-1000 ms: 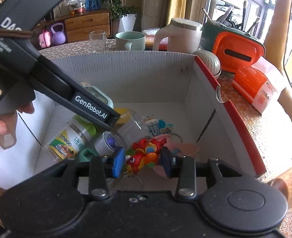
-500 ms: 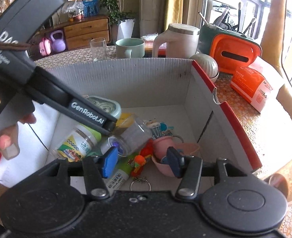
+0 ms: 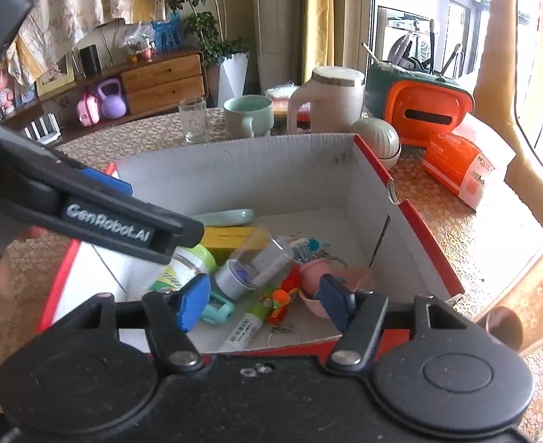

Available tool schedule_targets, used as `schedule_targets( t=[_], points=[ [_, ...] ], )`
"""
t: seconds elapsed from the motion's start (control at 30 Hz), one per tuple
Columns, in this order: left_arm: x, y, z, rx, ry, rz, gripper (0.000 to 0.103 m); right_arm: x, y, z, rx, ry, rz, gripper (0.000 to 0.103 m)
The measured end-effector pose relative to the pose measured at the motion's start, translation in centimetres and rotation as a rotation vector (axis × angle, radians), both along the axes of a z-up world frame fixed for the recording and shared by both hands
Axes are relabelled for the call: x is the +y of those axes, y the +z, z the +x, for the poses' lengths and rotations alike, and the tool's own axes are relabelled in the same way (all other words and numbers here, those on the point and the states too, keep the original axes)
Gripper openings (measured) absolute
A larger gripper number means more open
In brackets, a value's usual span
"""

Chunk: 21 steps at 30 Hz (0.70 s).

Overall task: Organize rigid objects
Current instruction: 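Withdraw both open grippers from the box toward the binder clip and highlighter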

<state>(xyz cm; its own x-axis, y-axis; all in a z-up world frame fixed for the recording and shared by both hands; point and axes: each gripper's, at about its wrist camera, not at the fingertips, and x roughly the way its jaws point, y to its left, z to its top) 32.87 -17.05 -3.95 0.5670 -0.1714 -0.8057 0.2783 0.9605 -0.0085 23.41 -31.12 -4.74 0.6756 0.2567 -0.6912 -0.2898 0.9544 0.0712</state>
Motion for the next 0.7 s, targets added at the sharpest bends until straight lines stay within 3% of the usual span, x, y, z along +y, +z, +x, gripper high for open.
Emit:
schedule_targets(
  t=[0.4,0.7],
  points=[
    [2.9,3.8,-6.7,-0.087,-0.048,-0.037,0.081,1.6,2.8,-3.7,-0.043,0.041,0.066,0.082],
    [6.5,5.2,-10.2,-0.138,-0.013,-0.033,0.082,4.3,3.8,-6.4,-0.087,0.107,0.097,0.096]
  ],
)
